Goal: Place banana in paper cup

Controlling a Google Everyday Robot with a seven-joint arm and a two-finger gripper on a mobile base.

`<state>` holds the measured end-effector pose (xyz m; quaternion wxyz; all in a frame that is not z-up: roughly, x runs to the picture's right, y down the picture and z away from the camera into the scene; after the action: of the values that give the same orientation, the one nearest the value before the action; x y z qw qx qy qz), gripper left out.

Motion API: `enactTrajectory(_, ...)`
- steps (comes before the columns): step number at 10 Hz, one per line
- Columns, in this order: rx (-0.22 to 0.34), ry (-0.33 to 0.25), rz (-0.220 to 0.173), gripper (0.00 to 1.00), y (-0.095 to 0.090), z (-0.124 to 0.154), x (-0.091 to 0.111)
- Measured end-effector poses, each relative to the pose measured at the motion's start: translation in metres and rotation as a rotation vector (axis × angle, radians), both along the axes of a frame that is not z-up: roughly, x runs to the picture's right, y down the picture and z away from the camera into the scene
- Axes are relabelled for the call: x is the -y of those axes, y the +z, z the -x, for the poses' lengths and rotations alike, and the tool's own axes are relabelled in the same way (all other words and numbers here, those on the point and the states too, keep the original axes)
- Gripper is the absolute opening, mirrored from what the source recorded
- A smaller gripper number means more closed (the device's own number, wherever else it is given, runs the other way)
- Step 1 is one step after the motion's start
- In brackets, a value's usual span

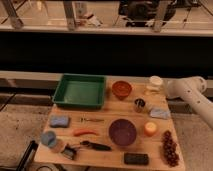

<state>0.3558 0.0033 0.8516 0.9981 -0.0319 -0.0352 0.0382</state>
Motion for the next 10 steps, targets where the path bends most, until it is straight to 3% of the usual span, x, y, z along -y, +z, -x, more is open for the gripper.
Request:
enactTrajectory(4, 0.011, 0.015, -0.071, 0.01, -0.013, 0.009, 0.035)
enactTrajectory(8, 0.040, -0.014, -0.145, 0.01, 0.012, 0.024, 0.075)
enactTrajectory(10, 0.037, -0.042, -0.174, 0.01, 0.023, 0.026, 0.084)
